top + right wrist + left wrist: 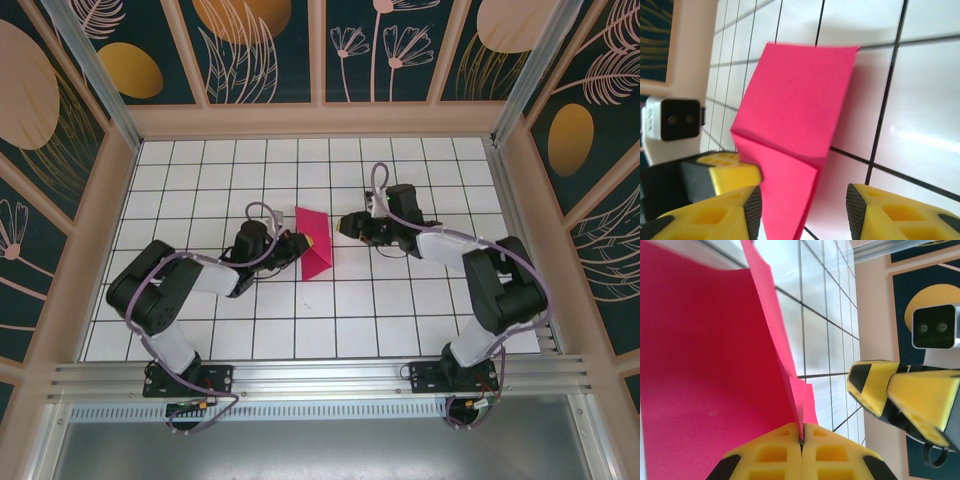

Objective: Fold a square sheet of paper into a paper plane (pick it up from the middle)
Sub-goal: Turn over the paper at the center of the table.

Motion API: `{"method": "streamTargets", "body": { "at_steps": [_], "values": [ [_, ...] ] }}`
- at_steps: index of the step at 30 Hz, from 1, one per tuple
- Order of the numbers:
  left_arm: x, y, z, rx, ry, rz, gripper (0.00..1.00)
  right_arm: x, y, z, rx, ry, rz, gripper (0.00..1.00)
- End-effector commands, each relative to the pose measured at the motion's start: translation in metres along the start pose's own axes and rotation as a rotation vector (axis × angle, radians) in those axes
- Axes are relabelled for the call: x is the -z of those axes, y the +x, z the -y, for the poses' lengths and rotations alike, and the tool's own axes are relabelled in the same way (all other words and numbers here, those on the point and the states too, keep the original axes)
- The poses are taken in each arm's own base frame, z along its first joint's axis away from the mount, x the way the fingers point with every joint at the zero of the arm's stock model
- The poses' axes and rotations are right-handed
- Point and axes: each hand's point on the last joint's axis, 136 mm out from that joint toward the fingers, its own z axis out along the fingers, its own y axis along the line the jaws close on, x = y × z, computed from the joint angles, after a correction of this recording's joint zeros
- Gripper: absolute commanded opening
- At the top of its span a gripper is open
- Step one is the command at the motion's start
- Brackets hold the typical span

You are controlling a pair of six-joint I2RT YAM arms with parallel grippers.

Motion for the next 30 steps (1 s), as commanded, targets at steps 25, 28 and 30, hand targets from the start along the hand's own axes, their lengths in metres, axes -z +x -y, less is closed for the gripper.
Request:
{"method": "streamTargets", "body": {
  "at_steps": [25,28,30],
  "values": [
    [0.091,-0.124,-0.028,-0.829,-1.348,0.169,0.07,0.109,-0.037,0.050,-0.005,0.442,0.446,0.80],
    [0.073,-0.117,-0.044,-0.856,-1.389,0.130,0.06,0.114,-0.037,0.055,-0.031,0.451,0.456,0.80],
    [0.060,-0.111,-0.052,-0.859,-1.394,0.107,0.07,0.117,-0.037,0.058,-0.043,0.454,0.462,0.80]
  ]
}}
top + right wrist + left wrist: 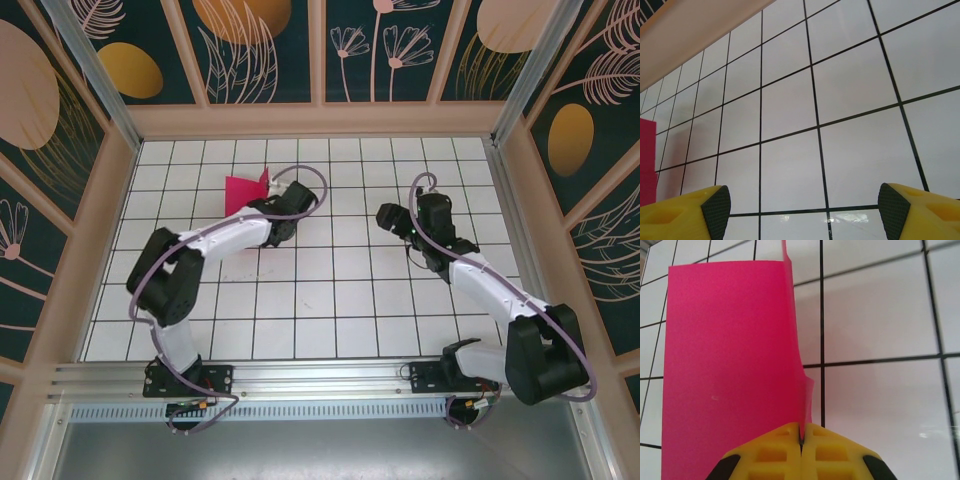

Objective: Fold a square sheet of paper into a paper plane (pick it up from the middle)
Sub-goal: Turn over the paper at the center of the table.

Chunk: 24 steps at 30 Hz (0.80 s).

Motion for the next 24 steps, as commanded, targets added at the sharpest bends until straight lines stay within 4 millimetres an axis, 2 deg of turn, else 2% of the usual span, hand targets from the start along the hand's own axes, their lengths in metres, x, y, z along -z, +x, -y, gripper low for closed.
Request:
{"method": "streamTargets", "body": {
  "at_steps": [1,6,18,21,24],
  "values": [
    [-0.007,0.003,0.003,-0.062,-0.082,-0.009,0.07,0.008,-0.002,0.012,-0.037,0.033,0.015,0.80],
    [-0.019,0.015,0.041,-0.089,-0.018,-0.046,0.09,0.010,-0.004,0.019,-0.060,0.048,0.019,0.80],
    [-0.021,0.033,0.086,-0.056,0.138,-0.101,0.14,0.008,-0.002,0.025,-0.097,0.052,0.004,0.80],
    [-0.007,0.029,0.102,-0.033,0.239,-0.105,0.22,0.008,-0.001,0.023,-0.104,0.043,-0.004,0.80],
    [0.027,0.008,0.119,0.044,0.436,-0.073,0.37,0.008,-0.001,0.022,-0.108,0.033,-0.008,0.80]
  ]
}}
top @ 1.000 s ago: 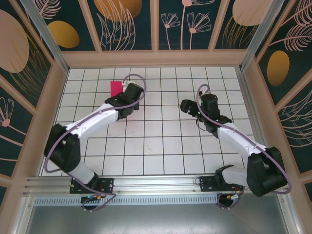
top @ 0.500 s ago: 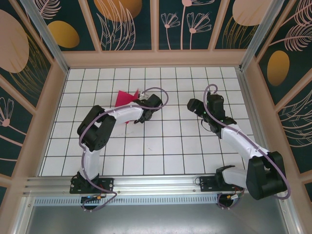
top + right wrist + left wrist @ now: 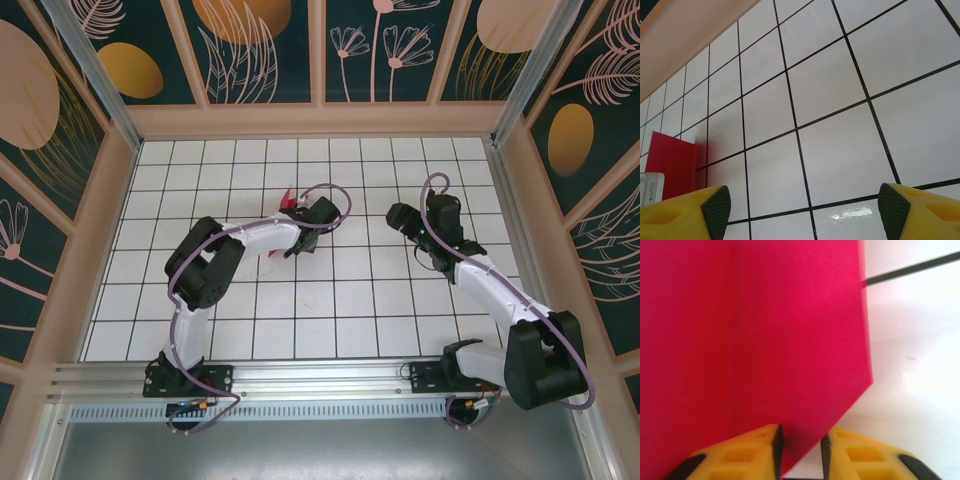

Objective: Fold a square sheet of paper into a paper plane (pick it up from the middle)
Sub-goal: Turn over the paper at the center of the table, then move the paper to the center of the table.

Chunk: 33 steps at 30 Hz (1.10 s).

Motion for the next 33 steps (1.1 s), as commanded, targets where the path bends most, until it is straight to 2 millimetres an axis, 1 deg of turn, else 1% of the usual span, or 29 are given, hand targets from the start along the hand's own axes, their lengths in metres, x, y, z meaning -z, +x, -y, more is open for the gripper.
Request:
{"method": "streamTargets", "body": {
  "at_steps": [1,3,5,6,9,11,13,14,17,20,21,22,23,25,26,27,30,33],
  "values": [
    [0.051,-0.033,0.035,0.094,0.286,0.086,0.41,0.002,0.003,-0.001,-0.020,-0.021,-0.013,0.80],
    [0.085,-0.051,0.046,0.136,0.436,0.149,0.50,0.000,0.004,-0.003,-0.017,-0.033,-0.025,0.80],
    [0.110,-0.062,0.048,0.162,0.526,0.197,0.55,-0.003,0.008,-0.004,-0.017,-0.043,-0.044,0.80],
    [0.120,-0.066,0.047,0.173,0.554,0.218,0.58,-0.004,0.010,-0.006,-0.014,-0.051,-0.054,0.80],
    [0.140,-0.075,0.034,0.227,0.602,0.272,0.62,-0.008,0.015,-0.009,-0.017,-0.073,-0.080,0.80],
    [0.140,-0.077,0.021,0.283,0.622,0.284,0.62,-0.010,0.018,-0.013,-0.016,-0.094,-0.092,0.80],
    [0.129,-0.076,0.005,0.355,0.639,0.274,0.58,-0.012,0.022,-0.020,-0.006,-0.115,-0.110,0.80],
    [0.122,-0.074,-0.005,0.394,0.649,0.265,0.55,-0.014,0.026,-0.024,0.005,-0.124,-0.124,0.80],
    [0.097,-0.065,-0.022,0.470,0.673,0.225,0.46,-0.022,0.040,-0.037,0.039,-0.146,-0.170,0.80],
    [0.072,-0.054,-0.029,0.526,0.689,0.176,0.37,-0.029,0.056,-0.056,0.067,-0.191,-0.219,0.80],
    [0.067,-0.055,-0.031,0.540,0.695,0.173,0.35,-0.031,0.061,-0.063,0.076,-0.205,-0.233,0.80],
    [0.055,-0.044,-0.033,0.552,0.680,0.142,0.33,-0.032,0.065,-0.069,0.084,-0.216,-0.243,0.80],
    [0.045,-0.039,-0.036,0.565,0.667,0.125,0.30,-0.034,0.070,-0.074,0.090,-0.226,-0.257,0.80],
    [0.032,-0.032,-0.038,0.575,0.658,0.102,0.24,-0.038,0.078,-0.083,0.095,-0.242,-0.279,0.80],
    [0.029,-0.031,-0.039,0.586,0.656,0.099,0.21,-0.040,0.082,-0.087,0.096,-0.251,-0.292,0.80],
    [0.015,-0.019,-0.036,0.589,0.640,0.060,0.20,-0.042,0.085,-0.090,0.096,-0.258,-0.302,0.80],
    [0.000,-0.001,-0.036,0.602,0.603,0.016,0.19,-0.047,0.093,-0.098,0.096,-0.275,-0.334,0.80],
    [-0.010,0.014,-0.042,0.603,0.552,-0.003,0.19,-0.050,0.098,-0.104,0.097,-0.289,-0.351,0.79]
  ]
}}
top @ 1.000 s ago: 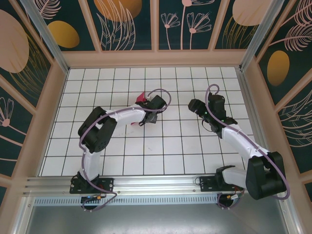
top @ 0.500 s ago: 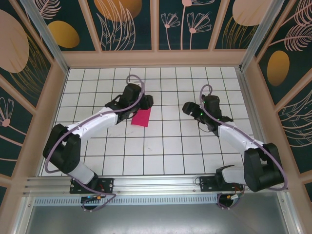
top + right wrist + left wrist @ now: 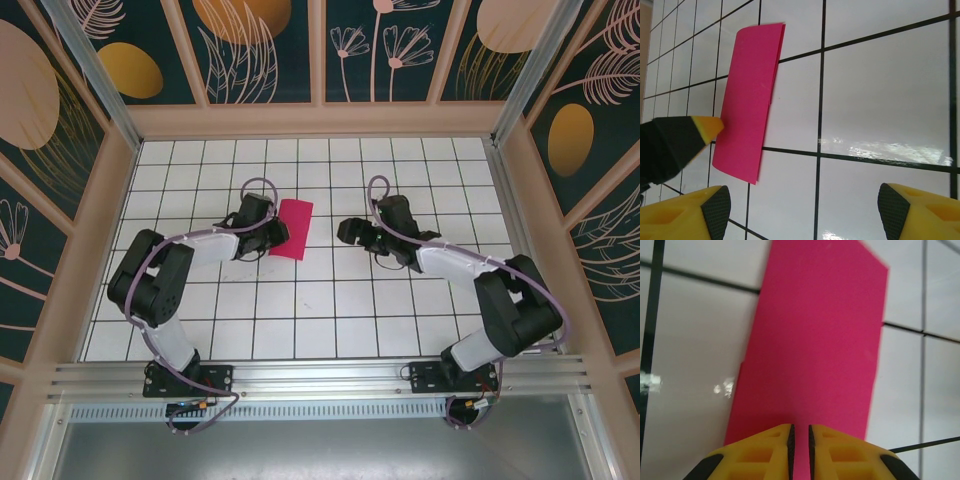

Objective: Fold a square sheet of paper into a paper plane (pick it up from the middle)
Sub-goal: Move the paper to the center of the table.

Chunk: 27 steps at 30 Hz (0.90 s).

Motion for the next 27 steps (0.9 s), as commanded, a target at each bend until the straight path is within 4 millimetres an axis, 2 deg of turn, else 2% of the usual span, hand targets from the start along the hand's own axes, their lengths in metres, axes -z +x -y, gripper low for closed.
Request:
{"method": "streamTargets", "body": {
  "at_steps": [1,8,11,15,18,22,27],
  "values": [
    [-0.003,0.002,-0.013,0.019,-0.033,0.021,0.19,-0.004,-0.009,-0.024,0.006,-0.073,0.009,0.79],
    [-0.007,0.019,-0.032,0.054,-0.067,-0.006,0.19,-0.009,-0.005,-0.027,0.005,-0.079,-0.011,0.79],
    [-0.007,0.034,-0.031,0.126,-0.019,-0.041,0.19,-0.008,-0.003,-0.026,0.002,-0.078,-0.013,0.79],
    [0.000,0.053,-0.020,0.246,0.090,-0.075,0.21,-0.006,0.003,-0.029,-0.021,-0.107,-0.034,0.79],
    [0.004,0.063,-0.018,0.305,0.104,-0.084,0.21,-0.006,0.009,-0.032,-0.052,-0.138,-0.059,0.78],
    [0.009,0.075,-0.005,0.349,0.130,-0.088,0.22,-0.013,0.031,-0.042,-0.092,-0.154,-0.136,0.74],
    [0.004,0.084,-0.006,0.362,0.108,-0.096,0.23,-0.027,0.057,-0.049,-0.161,-0.141,-0.230,0.66]
  ]
}}
